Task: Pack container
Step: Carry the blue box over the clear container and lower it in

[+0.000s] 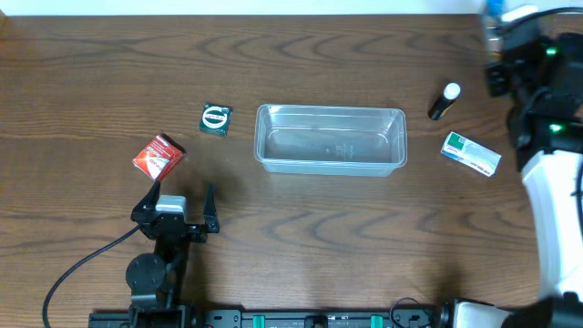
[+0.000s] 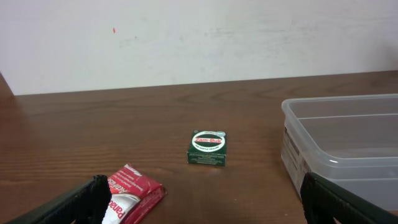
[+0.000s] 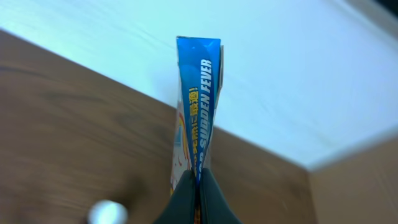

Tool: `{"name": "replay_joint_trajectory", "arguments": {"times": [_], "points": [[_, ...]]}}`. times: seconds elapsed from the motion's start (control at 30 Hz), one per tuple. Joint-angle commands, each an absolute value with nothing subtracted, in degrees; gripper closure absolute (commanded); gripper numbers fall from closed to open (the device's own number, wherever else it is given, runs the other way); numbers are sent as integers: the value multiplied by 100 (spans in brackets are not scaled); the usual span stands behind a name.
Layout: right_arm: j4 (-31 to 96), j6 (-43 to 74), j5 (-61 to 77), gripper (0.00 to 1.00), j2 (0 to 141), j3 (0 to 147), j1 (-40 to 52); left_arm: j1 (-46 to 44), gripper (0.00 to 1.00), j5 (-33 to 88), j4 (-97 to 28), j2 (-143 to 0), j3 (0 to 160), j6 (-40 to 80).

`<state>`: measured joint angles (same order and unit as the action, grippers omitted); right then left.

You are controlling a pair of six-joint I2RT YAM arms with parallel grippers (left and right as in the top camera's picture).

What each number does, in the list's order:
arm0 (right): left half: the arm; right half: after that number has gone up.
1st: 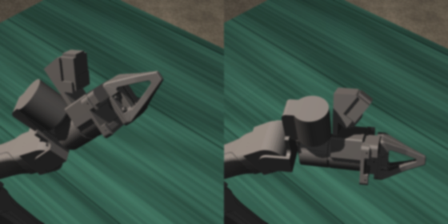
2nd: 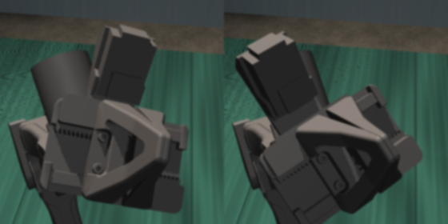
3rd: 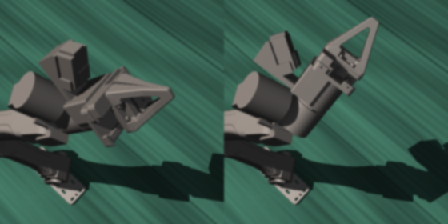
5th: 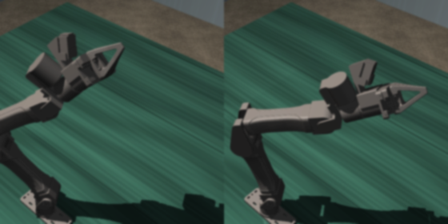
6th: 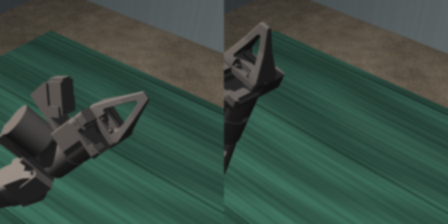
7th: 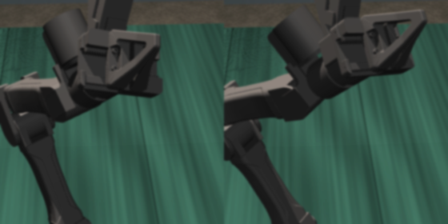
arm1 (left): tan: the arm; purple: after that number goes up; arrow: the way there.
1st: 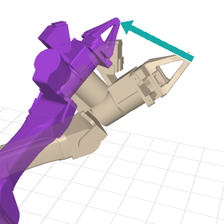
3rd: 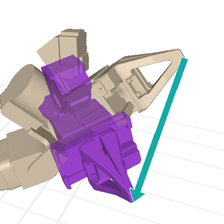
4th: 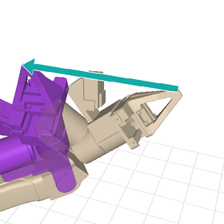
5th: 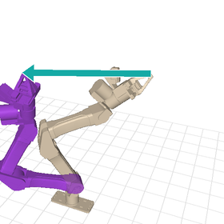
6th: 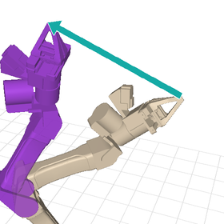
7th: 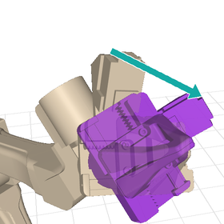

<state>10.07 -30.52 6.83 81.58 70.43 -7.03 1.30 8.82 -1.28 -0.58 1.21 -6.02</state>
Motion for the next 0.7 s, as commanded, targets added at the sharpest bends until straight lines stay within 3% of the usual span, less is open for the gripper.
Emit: {"name": "replay_joint_trajectory", "arguments": {"times": [0.0,0.37,0.67], "points": [[1170,-3498,799,99,7835,7157,-58,154,2,967,-320,-23,23,-591],[2379,-4235,794,99,7782,7157,2093,154,2,967,-320,-23,23,-591],[3026,-4772,794,99,7907,7155,2554,154,2,967,-320,-23,23,-591]]}}
